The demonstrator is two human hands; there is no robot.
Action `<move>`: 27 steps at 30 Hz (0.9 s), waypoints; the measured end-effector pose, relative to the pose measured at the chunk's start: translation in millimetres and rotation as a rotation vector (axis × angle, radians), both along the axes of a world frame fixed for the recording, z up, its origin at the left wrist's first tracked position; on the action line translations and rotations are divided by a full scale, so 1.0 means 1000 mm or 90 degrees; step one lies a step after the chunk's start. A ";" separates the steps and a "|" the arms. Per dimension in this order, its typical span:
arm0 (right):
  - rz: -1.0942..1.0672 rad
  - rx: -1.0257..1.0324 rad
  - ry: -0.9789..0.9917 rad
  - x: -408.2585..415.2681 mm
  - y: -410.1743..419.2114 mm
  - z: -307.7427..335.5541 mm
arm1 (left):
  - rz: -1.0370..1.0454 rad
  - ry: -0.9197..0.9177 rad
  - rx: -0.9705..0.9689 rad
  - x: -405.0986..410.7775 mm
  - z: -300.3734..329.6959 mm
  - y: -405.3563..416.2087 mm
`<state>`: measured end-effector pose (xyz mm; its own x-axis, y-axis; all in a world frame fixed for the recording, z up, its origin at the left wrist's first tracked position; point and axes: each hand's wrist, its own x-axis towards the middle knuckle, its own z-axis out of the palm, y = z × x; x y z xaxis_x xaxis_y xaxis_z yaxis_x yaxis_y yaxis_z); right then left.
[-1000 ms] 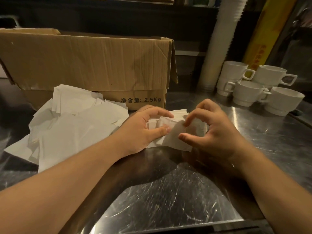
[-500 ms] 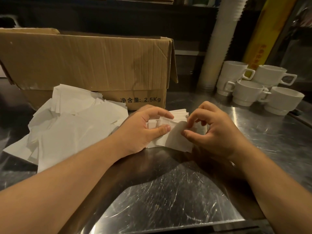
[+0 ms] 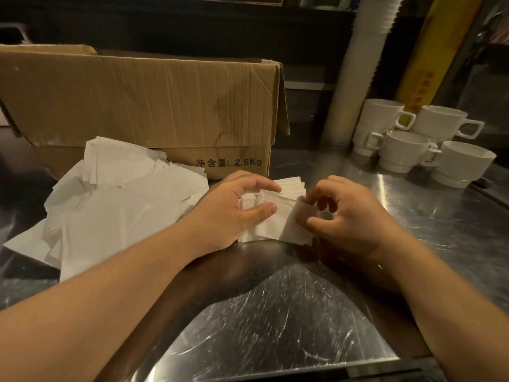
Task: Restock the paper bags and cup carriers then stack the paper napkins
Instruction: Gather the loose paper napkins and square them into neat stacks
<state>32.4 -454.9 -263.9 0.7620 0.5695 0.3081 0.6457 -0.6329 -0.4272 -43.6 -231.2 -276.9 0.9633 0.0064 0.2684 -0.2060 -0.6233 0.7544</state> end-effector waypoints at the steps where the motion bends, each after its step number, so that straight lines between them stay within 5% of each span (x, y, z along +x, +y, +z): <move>1: -0.001 0.011 -0.001 0.000 0.000 0.000 | 0.000 0.001 -0.002 0.000 0.000 0.000; 19: -0.022 0.147 0.105 0.004 -0.002 -0.002 | 0.011 0.011 0.002 -0.001 0.001 0.000; 27: 0.071 0.234 0.100 -0.004 0.001 -0.002 | 0.009 0.054 0.010 -0.004 0.005 -0.001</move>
